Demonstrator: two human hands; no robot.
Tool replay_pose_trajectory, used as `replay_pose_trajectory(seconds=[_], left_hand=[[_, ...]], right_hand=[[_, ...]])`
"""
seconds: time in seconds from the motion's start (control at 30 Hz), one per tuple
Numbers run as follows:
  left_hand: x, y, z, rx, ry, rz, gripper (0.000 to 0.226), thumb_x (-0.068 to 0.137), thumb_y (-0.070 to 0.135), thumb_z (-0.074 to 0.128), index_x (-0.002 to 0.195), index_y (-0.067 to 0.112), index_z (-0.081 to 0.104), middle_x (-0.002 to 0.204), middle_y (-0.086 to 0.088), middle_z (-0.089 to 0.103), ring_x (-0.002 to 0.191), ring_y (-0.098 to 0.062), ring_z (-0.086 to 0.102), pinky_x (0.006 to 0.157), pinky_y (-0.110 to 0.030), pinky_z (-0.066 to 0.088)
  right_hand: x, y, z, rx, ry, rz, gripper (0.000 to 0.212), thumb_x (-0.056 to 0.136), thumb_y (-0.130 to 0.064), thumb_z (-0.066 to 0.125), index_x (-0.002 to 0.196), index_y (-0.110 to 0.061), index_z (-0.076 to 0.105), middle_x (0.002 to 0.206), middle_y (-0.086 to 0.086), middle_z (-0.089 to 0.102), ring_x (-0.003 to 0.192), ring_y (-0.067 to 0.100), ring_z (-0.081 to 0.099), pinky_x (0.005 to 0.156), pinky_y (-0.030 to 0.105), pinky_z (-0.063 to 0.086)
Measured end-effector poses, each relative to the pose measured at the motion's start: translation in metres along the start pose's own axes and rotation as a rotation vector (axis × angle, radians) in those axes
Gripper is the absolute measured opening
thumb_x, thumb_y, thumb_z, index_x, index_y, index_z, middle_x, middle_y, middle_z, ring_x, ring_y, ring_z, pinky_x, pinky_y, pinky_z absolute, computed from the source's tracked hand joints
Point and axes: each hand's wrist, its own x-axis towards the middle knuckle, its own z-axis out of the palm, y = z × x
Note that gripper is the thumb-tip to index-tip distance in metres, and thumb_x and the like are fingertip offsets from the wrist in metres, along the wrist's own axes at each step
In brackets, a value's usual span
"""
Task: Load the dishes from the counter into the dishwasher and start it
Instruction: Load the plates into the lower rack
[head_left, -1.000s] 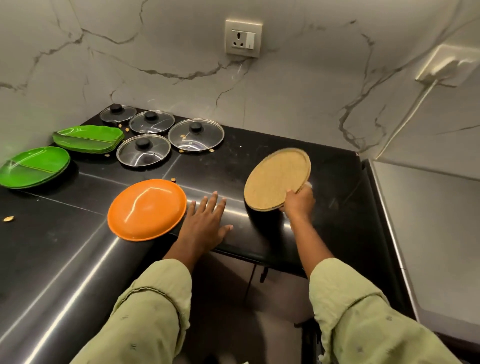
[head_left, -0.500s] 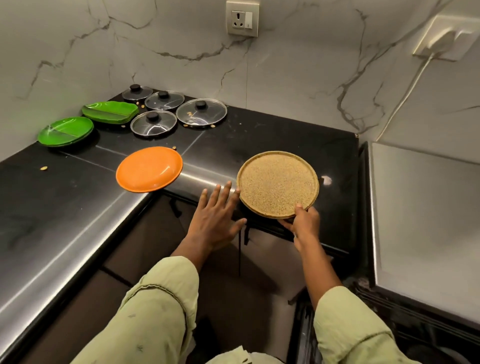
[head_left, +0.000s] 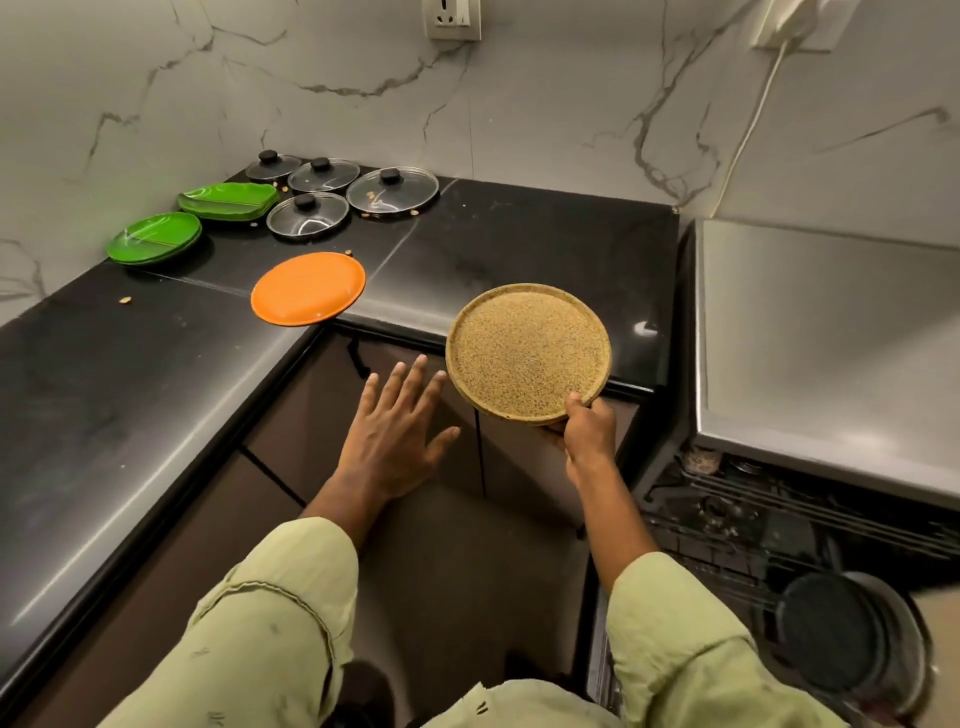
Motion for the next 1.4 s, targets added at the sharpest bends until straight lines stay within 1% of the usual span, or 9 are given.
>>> replay_pose_trajectory(seconds=[0.13,0.27,0.4,0.57,0.7,0.87,1.07,1.27,1.4], left_hand=[[-0.054,0.005,0.002,-0.005,0.014,0.009,0.084,0.089,0.070,0.012,0.158,0.023,0.015,0.165,-0.007,0.005,0.152,-0.027,0.004,0.122,-0.050,0.003],[-0.116,0.012,0.008,-0.019,-0.010,0.017,0.086,0.087,0.071,0.008,0.159,0.023,0.012,0.165,-0.006,0.000,0.152,-0.026,0.000,0.121,-0.047,-0.002],[-0.173,0.029,0.020,-0.049,-0.071,0.034,0.083,0.091,0.070,0.011,0.159,0.023,0.010,0.166,-0.006,-0.002,0.152,-0.027,-0.003,0.119,-0.046,-0.006],[-0.224,0.063,0.026,-0.082,-0.120,0.069,0.074,0.100,0.060,0.032,0.159,0.023,0.008,0.166,-0.006,-0.002,0.153,-0.027,-0.003,0.120,-0.046,-0.003],[-0.247,0.094,0.028,-0.086,-0.104,0.109,0.077,0.095,0.063,0.024,0.159,0.020,0.016,0.166,-0.009,0.007,0.153,-0.029,0.005,0.121,-0.049,0.003],[-0.266,0.142,0.027,-0.069,-0.146,0.158,0.074,0.100,0.059,0.031,0.159,0.021,0.008,0.166,-0.007,0.000,0.153,-0.027,-0.001,0.121,-0.046,-0.002],[-0.278,0.230,0.027,-0.090,-0.139,0.208,0.086,0.088,0.066,0.011,0.157,0.017,0.022,0.164,-0.012,0.015,0.152,-0.032,0.013,0.121,-0.052,0.011],[-0.297,0.339,0.040,-0.150,-0.171,0.291,0.086,0.088,0.065,0.012,0.156,0.014,0.024,0.164,-0.014,0.017,0.151,-0.035,0.015,0.120,-0.054,0.011],[-0.302,0.400,0.047,-0.149,-0.217,0.344,0.079,0.093,0.063,0.020,0.159,0.018,0.012,0.166,-0.011,0.006,0.153,-0.031,0.003,0.121,-0.049,0.001]], right_hand=[[-0.054,0.014,-0.020,0.020,0.015,-0.011,0.022,0.099,-0.023,0.049,0.119,-0.018,0.057,0.113,0.006,0.066,0.105,0.029,0.064,0.090,0.054,0.054],[-0.122,0.029,-0.046,0.122,0.015,0.029,0.025,0.104,-0.015,0.044,0.128,-0.012,0.051,0.113,0.010,0.062,0.097,0.027,0.065,0.063,0.036,0.060],[-0.177,0.052,-0.081,0.083,0.051,0.040,0.029,0.104,-0.015,0.043,0.131,-0.006,0.049,0.119,0.015,0.060,0.095,0.026,0.064,0.055,0.029,0.058],[-0.222,0.069,-0.136,0.025,0.082,0.053,0.025,0.104,-0.017,0.044,0.127,-0.009,0.051,0.123,0.015,0.061,0.102,0.030,0.064,0.063,0.034,0.059],[-0.248,0.077,-0.177,0.018,0.119,0.054,0.025,0.104,-0.015,0.044,0.126,-0.004,0.050,0.119,0.016,0.061,0.100,0.030,0.065,0.056,0.028,0.059],[-0.269,0.091,-0.231,0.025,0.145,0.068,0.018,0.104,-0.017,0.044,0.120,-0.011,0.051,0.119,0.013,0.062,0.100,0.029,0.065,0.058,0.029,0.059],[-0.293,0.095,-0.331,0.022,0.206,0.073,0.021,0.104,-0.016,0.044,0.124,-0.010,0.050,0.115,0.010,0.060,0.091,0.023,0.064,0.056,0.027,0.059],[-0.305,0.099,-0.439,-0.029,0.263,0.105,0.012,0.103,-0.016,0.046,0.114,-0.016,0.050,0.115,0.013,0.059,0.098,0.030,0.063,0.074,0.044,0.060],[-0.307,0.097,-0.495,-0.052,0.285,0.089,0.017,0.102,-0.012,0.047,0.114,-0.023,0.051,0.107,0.006,0.062,0.096,0.028,0.065,0.076,0.047,0.060]])
